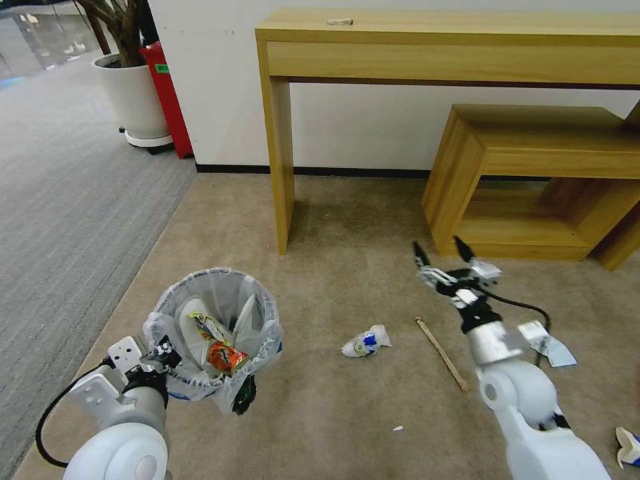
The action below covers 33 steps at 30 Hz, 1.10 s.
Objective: Pick up the trash bin and place the garbage on the floor into it.
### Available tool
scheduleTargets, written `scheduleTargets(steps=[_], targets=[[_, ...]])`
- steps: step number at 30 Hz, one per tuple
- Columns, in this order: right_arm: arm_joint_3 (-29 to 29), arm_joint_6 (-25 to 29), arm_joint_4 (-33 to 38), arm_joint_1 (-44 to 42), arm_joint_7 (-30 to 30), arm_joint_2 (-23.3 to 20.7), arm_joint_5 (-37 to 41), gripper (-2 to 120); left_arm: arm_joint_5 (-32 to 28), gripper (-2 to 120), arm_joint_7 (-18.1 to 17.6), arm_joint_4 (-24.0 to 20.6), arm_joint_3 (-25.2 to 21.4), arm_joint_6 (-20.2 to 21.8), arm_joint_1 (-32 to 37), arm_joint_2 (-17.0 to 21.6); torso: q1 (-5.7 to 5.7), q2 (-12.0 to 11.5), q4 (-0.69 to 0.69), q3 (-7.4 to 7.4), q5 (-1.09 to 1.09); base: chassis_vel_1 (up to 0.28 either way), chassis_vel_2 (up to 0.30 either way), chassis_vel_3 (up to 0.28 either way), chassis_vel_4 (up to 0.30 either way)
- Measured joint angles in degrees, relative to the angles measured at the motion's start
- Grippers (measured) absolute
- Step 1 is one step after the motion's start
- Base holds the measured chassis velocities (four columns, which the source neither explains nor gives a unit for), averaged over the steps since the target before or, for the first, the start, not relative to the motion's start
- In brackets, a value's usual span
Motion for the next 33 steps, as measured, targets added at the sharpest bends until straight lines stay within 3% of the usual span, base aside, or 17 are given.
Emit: scheduleTargets(steps=[12,21,24,25,28,33], targets=[[0.81,1.12,-0.23,-1.73,1.70,1.50,-0.16,100,-1.30,0,0.05,-0.55,-1.59,-0.42,0.82,0.44,0.00,0.00,0.01,0.00,-0.01,0.000,0.000,0.000,0.000],[-3.70,-5.85,-2.54,0.16,8.14,2.22,0.56,100,-0.87,0,0.04,-0.96,-1.59,-0.86,2.09,0.11,0.00,0.00,0.01,0.00,-0.01,0.000,0.000,0.000,0.000],[-6.06,-14.76,-3.42,2.02,14.09,2.43,5.07,100,-0.10,0,0.03,-0.97,-1.22,-0.91,2.25,-0.16,0.00,0.00,0.01,0.00,-0.01,0.000,0.000,0.000,0.000],[-6.06,-14.76,-3.42,2.02,14.09,2.43,5.07,100,-0.10,0,0.03,-0.97,-1.22,-0.91,2.25,-0.16,0.00,0.00,0.01,0.00,-0.01,0.000,0.000,0.000,0.000],[-9.69,-25.74,-6.51,5.70,23.92,3.18,15.49,100,0.43,0,-0.02,-0.98,-1.07,-0.96,2.50,-0.25,0.00,0.00,0.01,0.01,-0.01,0.000,0.000,0.000,0.000],[-12.17,-32.62,-10.22,8.47,30.70,4.69,22.42,100,0.68,0,-0.06,-1.00,-1.06,-0.96,2.35,-0.24,0.00,0.00,0.01,0.01,-0.01,0.000,0.000,0.000,0.000]])
